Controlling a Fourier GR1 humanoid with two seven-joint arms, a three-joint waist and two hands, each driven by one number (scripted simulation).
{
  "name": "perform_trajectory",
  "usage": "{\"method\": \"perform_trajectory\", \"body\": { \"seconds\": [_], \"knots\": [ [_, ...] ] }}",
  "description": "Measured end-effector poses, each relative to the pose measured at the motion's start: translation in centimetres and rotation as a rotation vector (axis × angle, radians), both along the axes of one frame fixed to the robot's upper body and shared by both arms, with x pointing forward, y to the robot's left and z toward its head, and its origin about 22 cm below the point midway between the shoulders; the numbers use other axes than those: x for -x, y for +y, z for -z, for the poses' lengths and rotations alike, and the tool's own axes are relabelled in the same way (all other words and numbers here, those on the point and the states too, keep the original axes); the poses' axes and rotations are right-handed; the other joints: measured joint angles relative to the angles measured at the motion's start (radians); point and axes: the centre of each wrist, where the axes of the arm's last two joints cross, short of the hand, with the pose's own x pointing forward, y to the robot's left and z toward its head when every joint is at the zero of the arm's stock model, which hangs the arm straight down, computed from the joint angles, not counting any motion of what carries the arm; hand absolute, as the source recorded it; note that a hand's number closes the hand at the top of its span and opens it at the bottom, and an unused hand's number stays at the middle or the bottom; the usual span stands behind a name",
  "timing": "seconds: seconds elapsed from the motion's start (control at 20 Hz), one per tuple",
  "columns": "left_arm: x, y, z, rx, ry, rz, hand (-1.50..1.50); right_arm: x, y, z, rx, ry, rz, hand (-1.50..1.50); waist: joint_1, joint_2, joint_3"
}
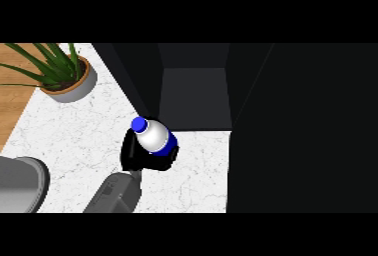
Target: Pick up the bottled water, place it into the cabinet and close the cabinet
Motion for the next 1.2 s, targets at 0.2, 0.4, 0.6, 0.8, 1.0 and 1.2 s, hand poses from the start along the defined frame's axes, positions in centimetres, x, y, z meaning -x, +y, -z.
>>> {"method": "perform_trajectory", "body": {
  "seconds": [0.2,0.4,0.6,0.8,1.0,1.2],
  "knots": [
    [-1.4,-2.6,-2.9,-0.054,-0.033,-0.002,1.50,-0.3,-0.3,-0.1,0.014,-0.005,0.006,-1.50,-0.002,0.002,0.000],
    [-2.6,-5.5,-5.9,-0.090,-0.034,-0.003,1.50,-0.4,-0.6,0.0,0.025,-0.013,0.015,-1.50,-0.007,0.003,-0.001],
    [-4.5,-7.6,-8.3,-0.160,-0.030,-0.019,1.50,-0.8,-1.1,0.2,0.032,-0.022,0.015,-1.50,-0.015,0.006,0.000],
    [-6.7,-8.3,-9.1,-0.217,0.002,-0.060,1.50,-0.9,-1.1,0.1,0.026,-0.025,0.007,-1.50,-0.025,0.010,-0.001],
    [-8.9,-8.4,-10.1,-0.239,0.043,-0.100,1.50,-1.0,-1.8,0.1,0.049,-0.034,0.006,-1.50,-0.033,0.013,-0.001],
    [-10.6,-8.0,-10.6,-0.306,0.055,-0.128,1.50,-1.1,-2.2,0.1,0.058,-0.041,0.010,-1.50,-0.037,0.016,-0.001]
  ]
}}
